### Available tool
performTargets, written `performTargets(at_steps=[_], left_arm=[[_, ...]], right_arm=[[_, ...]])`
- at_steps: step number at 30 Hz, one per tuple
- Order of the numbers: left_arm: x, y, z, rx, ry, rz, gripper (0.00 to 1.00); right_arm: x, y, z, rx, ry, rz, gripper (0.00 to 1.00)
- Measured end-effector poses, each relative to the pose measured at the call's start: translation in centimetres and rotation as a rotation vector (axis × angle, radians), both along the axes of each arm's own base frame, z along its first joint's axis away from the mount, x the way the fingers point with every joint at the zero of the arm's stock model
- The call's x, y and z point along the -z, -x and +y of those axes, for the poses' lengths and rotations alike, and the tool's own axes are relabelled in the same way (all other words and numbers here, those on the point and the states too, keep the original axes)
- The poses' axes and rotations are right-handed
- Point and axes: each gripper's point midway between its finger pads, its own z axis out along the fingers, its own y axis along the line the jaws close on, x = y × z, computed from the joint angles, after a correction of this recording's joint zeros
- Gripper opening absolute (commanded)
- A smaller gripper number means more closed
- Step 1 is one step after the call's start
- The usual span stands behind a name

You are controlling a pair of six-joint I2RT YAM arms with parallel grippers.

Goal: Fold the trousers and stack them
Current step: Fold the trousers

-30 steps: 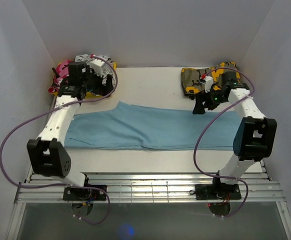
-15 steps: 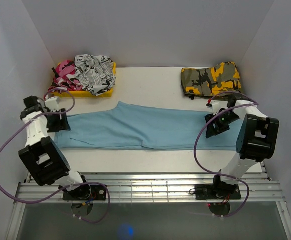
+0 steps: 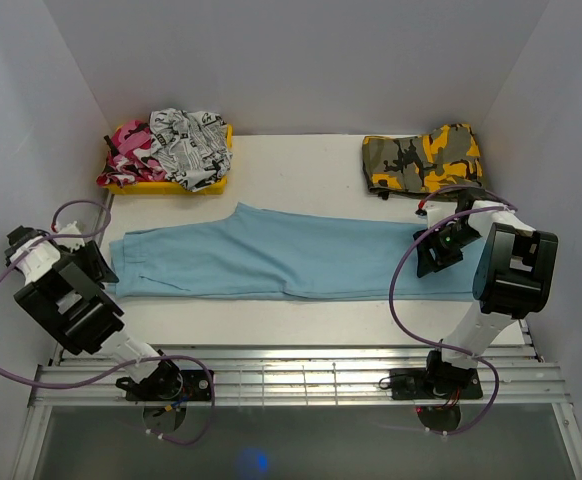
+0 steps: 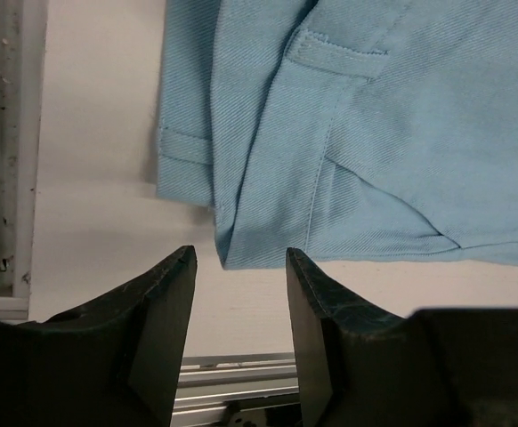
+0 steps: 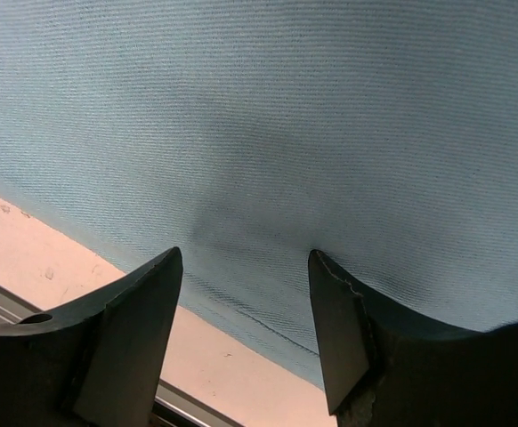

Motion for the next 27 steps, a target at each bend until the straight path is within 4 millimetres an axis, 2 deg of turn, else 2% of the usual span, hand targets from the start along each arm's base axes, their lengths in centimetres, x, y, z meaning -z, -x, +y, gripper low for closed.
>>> performTargets(at_steps=[11,18,25,27], left_arm=[[2.1,-2.0,-0.8,-0.024,0.151,-0.045,0.53],[3.6,-2.8,-0.6,-0.032,0.17,-0.042,0.52],[4.4,-3.7,-1.4,-0.009,0.163,-0.05,0.45],[4.5,-4.1,-1.8,0.001,0.161,-0.053,0.38]], right_arm=[[0.1,0.0,-0.3,0.002,0.017,0.002,0.65],[0.0,-0.1,-0.5,0.003,0.026,0.0,0.65],[0.1,-0.1,-0.9,0.004,0.048,0.003,0.63],[0.1,-0.1,-1.0,0.004,0.052,0.004,0.63]])
